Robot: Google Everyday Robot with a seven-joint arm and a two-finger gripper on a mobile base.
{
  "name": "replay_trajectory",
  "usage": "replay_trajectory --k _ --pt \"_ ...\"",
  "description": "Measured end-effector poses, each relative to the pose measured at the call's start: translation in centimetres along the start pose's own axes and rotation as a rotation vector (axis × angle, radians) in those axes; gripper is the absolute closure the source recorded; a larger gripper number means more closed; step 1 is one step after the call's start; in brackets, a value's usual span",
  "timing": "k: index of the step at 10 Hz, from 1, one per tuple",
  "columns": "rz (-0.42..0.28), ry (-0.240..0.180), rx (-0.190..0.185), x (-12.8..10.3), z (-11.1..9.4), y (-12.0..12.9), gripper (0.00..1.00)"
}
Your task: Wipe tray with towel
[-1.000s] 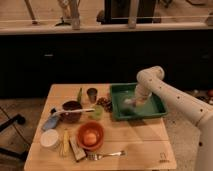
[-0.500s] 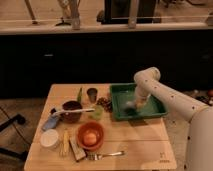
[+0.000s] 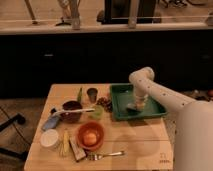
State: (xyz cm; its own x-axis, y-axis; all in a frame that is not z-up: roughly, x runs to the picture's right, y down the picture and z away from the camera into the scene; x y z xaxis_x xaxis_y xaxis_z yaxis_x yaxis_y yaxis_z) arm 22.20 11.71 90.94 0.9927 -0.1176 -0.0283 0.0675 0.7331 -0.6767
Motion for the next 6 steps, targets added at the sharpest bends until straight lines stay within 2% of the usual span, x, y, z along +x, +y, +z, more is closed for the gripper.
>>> replay_trajectory --k 2,4,6 --pt "0.017 0.026 -0.001 1.3 -0.2 -0.3 0.97" --pt "0.007 0.055 0.02 0.8 -1.3 -2.2 0.97" --pt "-0.01 0.081 0.019 0.6 -1.5 -3.3 0.97"
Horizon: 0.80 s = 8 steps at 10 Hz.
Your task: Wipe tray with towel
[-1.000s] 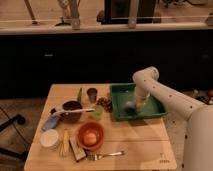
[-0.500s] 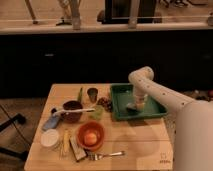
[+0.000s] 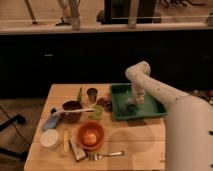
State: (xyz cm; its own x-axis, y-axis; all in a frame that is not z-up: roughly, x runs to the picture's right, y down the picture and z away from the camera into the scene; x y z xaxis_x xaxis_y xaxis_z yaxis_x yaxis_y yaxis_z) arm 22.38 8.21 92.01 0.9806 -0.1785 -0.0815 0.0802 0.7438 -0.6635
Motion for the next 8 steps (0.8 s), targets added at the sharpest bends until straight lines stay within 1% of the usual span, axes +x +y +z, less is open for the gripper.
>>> replay_trajectory --k 1,2,4,5,7,8 --pt "-0.01 0.009 -0.011 -0.1 0.4 -0.3 0.97" --pt "-0.029 0.009 -0.031 -0.7 1.1 -0.5 0.97" --pt "-0.049 -0.008 -0.056 -1.5 2.0 -0.1 0.97" --pt "-0.057 -0.023 -0.067 -1.6 2.0 1.0 0.97" --pt "-0.059 -0.039 -0.063 -1.5 1.1 2.5 0.97" --pt "-0.059 -0.038 -0.061 -1.5 0.5 3.0 0.97"
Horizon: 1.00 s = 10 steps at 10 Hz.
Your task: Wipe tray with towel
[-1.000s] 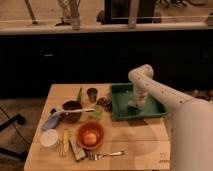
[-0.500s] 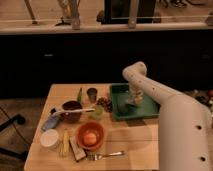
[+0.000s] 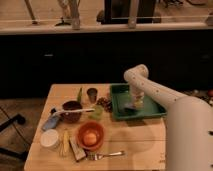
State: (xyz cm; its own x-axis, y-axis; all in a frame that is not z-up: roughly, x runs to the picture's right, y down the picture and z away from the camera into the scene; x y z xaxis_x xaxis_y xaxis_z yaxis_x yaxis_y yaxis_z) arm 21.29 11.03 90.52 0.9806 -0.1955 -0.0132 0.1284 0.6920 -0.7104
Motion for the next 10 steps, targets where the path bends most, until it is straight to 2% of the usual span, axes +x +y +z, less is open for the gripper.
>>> replay_trajectory --k 3,6,8,10 --pt "0.022 0.038 0.003 1.3 -0.9 0.4 0.97" --pt "0.075 0.071 0.004 4.3 -0.5 -0.5 0.97" --pt "0.083 0.063 0.012 4.4 -0.1 -1.1 0.97" --pt "0.05 0.032 0.014 2.6 0.2 -1.7 0.97"
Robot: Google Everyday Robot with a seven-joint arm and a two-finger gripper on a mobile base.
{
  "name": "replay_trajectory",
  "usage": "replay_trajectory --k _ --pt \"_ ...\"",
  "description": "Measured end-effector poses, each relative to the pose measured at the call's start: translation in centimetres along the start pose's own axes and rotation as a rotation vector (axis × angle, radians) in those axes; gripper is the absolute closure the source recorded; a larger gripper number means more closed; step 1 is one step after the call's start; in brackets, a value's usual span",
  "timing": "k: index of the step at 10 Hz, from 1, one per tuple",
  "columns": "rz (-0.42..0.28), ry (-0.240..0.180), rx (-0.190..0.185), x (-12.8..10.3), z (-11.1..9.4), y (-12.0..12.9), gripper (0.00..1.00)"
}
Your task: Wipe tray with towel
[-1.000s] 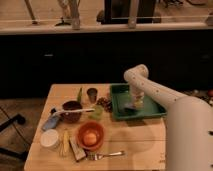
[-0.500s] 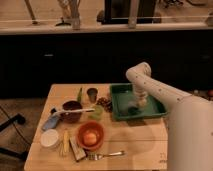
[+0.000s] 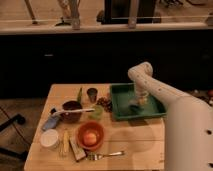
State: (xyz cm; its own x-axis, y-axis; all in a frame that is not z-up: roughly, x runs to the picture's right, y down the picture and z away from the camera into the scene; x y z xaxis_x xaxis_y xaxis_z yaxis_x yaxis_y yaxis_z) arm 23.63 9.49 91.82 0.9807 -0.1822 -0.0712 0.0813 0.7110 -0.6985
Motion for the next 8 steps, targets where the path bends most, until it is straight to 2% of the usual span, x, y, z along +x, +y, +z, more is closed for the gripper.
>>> replay_trajectory --k 2,4,6,8 --pt "-0.078 -0.044 -0.013 -3.4 0.2 -0.3 0.97" --pt "-0.136 -0.077 -0.034 -5.2 0.1 0.7 0.97" --pt "-0.139 -0.078 -0.042 -4.8 -0.6 2.0 0.97" --pt "-0.104 -0.06 -0.043 -2.4 -1.0 2.9 0.97"
